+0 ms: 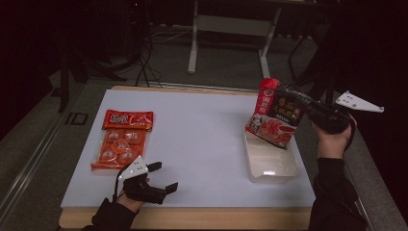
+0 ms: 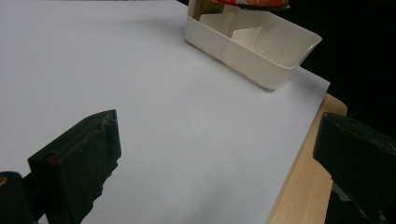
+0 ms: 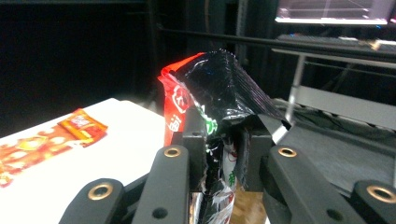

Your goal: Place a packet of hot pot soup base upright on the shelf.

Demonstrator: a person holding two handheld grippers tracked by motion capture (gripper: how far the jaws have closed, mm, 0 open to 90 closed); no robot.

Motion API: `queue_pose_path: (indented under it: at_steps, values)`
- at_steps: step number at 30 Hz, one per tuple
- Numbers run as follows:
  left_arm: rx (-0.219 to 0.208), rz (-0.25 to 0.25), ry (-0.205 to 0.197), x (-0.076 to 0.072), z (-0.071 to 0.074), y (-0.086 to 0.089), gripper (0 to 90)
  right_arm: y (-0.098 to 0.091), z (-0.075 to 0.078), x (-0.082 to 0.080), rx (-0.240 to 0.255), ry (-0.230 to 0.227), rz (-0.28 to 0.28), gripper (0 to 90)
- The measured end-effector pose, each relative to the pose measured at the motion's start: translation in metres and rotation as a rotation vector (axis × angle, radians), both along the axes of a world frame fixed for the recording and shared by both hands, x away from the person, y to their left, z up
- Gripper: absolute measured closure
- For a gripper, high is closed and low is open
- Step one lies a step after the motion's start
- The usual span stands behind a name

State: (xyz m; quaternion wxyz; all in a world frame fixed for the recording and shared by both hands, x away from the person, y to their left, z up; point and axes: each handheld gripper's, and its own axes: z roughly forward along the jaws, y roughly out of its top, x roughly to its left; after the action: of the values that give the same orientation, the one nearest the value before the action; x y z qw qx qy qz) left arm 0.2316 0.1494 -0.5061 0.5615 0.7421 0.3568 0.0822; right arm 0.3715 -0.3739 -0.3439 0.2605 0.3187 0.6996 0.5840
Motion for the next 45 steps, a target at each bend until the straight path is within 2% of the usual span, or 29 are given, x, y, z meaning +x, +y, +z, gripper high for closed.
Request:
queue_pose_path:
  at_steps: [2,6,11,19,25,30,33,40,45]
  values:
    - [0.0,-0.001,0.004,0.0,-0.001,0.0,1.3,-0.001,-0.004,0.002,-0.021,-0.005,0.003,76.7]
    - [0.001,-0.005,0.009,0.001,-0.002,-0.001,1.3,-0.006,-0.011,0.009,-0.03,-0.002,0.034,76.6]
    - [-0.004,-0.008,0.009,0.002,-0.003,-0.002,1.3,-0.007,-0.02,0.016,-0.054,-0.018,0.068,76.5]
    - [-0.007,-0.007,0.014,0.002,-0.004,-0.002,1.3,0.001,-0.032,0.021,-0.142,-0.037,0.079,76.4]
    - [-0.007,-0.005,0.013,0.002,-0.005,-0.002,1.3,0.007,-0.038,0.023,-0.13,-0.037,0.119,76.0]
    - [-0.005,-0.009,0.015,0.002,-0.005,-0.002,1.3,0.011,-0.045,0.027,-0.125,0.003,0.158,74.9]
    - [-0.006,-0.009,0.017,0.002,-0.006,-0.002,1.3,0.014,-0.048,0.026,-0.117,0.002,0.162,74.7]
    - [-0.008,-0.007,0.026,0.003,-0.007,-0.002,1.3,0.006,-0.056,0.025,-0.059,0.015,0.158,74.2]
    - [-0.006,-0.007,0.025,0.003,-0.007,-0.002,1.3,0.003,-0.06,0.024,-0.05,0.024,0.147,73.8]
